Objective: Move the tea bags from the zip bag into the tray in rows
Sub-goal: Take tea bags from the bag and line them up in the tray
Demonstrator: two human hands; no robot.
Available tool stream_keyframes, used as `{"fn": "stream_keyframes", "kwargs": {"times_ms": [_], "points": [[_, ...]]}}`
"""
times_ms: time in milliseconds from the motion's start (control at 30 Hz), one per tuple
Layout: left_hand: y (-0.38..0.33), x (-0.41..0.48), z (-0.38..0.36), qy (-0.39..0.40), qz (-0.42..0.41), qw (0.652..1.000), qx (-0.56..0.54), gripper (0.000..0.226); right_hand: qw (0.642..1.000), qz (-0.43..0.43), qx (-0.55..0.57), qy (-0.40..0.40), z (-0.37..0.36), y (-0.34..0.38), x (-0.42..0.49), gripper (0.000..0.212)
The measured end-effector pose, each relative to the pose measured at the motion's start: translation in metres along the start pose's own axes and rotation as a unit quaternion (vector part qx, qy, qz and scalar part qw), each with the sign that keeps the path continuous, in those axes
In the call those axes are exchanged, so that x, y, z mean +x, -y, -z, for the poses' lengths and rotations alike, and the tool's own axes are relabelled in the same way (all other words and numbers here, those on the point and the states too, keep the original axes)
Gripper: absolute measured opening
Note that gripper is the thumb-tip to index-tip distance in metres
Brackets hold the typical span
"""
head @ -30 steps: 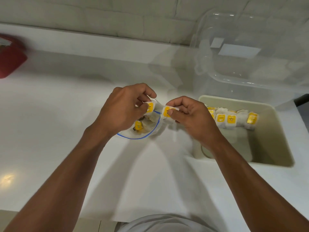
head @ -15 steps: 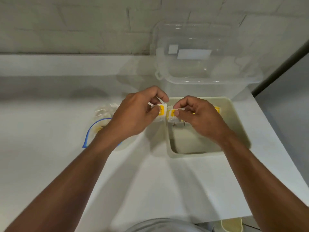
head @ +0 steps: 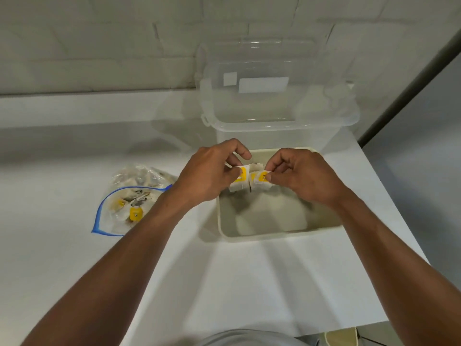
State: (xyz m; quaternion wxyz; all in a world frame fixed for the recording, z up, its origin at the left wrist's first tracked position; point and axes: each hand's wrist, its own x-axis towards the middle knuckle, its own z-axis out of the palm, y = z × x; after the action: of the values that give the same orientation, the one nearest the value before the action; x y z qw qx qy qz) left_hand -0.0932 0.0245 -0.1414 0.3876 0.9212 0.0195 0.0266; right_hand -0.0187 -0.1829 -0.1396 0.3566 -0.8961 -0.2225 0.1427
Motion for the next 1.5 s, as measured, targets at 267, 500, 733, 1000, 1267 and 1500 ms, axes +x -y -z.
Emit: {"fn": "stream_keyframes", "kwargs": {"times_ms": [267,500,733,1000,1267,1500], "points": [[-0.004,0.015,-0.025,-0.003,-0.003,1.000,0.017,0.028,0.993,-0.019,-0.113,-0.031,0.025,-0.034,0.012,0.009],[-0.019,0.042,-0.068,0.026,0.004,0.999,0.026,0.028,0.963,-0.034,-0.268,-0.014,0.045,-0.057,0.011,0.007],[-0.027,0.061,-0.111,0.066,-0.010,0.995,0.079,0.035,0.921,-0.009,-0.388,0.014,0.034,-0.060,0.006,0.021],[-0.023,0.074,-0.128,0.052,0.003,0.993,0.102,0.031,0.915,0.011,-0.402,0.032,0.038,-0.069,0.011,0.021],[-0.014,0.093,-0.142,0.024,-0.008,0.980,0.199,0.026,0.887,0.016,-0.461,0.021,0.030,-0.081,0.033,0.019],[-0.006,0.102,-0.145,-0.010,-0.053,0.972,0.231,0.029,0.883,0.015,-0.469,0.000,0.027,-0.086,0.043,0.012]]}}
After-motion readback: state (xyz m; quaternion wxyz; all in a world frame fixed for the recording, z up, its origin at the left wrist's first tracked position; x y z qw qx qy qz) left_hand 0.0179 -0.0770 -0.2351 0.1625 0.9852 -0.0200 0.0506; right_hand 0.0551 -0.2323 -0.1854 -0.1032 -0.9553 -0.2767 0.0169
